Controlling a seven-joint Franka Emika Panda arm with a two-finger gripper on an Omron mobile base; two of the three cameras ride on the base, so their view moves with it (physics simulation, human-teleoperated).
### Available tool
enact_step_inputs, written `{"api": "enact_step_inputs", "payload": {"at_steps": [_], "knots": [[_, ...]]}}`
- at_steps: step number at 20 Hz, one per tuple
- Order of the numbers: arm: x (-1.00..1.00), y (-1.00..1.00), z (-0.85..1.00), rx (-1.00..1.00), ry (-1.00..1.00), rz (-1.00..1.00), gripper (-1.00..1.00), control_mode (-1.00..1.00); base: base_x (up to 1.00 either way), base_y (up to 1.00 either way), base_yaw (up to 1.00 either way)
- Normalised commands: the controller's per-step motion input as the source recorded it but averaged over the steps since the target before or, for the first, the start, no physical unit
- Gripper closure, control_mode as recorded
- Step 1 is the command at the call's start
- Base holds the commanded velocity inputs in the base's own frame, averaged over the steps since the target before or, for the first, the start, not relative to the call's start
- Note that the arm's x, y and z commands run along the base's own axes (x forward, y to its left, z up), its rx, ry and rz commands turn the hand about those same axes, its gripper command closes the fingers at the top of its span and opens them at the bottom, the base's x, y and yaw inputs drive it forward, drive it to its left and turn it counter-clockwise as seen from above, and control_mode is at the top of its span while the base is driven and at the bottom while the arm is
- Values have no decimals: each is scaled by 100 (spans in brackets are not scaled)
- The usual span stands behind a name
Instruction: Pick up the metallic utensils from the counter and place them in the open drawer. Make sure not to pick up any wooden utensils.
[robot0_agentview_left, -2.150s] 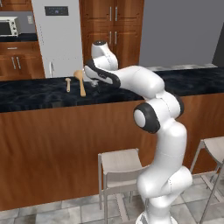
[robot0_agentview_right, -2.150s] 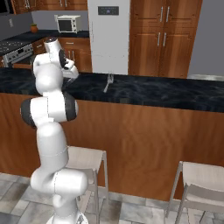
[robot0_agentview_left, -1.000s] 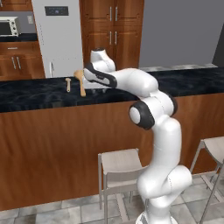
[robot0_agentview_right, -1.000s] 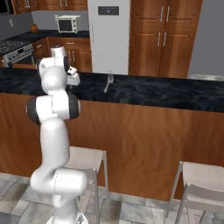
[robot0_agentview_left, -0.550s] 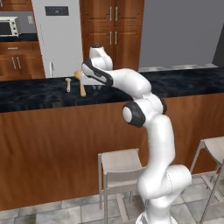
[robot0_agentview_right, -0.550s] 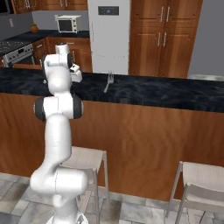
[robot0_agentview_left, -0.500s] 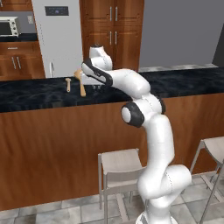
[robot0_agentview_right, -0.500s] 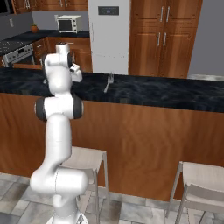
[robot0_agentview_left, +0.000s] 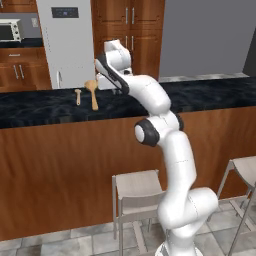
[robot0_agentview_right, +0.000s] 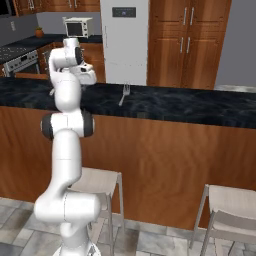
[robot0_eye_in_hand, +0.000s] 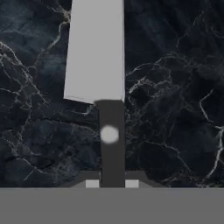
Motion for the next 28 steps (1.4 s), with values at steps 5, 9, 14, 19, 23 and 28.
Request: {"api": "enact_step_inputs", "payload": {"at_steps": [5,9,14,19,23,28], "knots": [[-100,-91,0,-1,-43,0,100,-100,0,0,0],[-100,-78,-5,0,-46,0,100,-100,0,0,0],[-100,-42,-25,0,-49,0,100,-100,0,0,0],[-93,-13,-28,0,-42,0,100,-100,0,0,0],[-54,0,-1,0,-18,2,100,-100,0,0,0],[0,0,0,0,0,0,100,-100,0,0,0]]}}
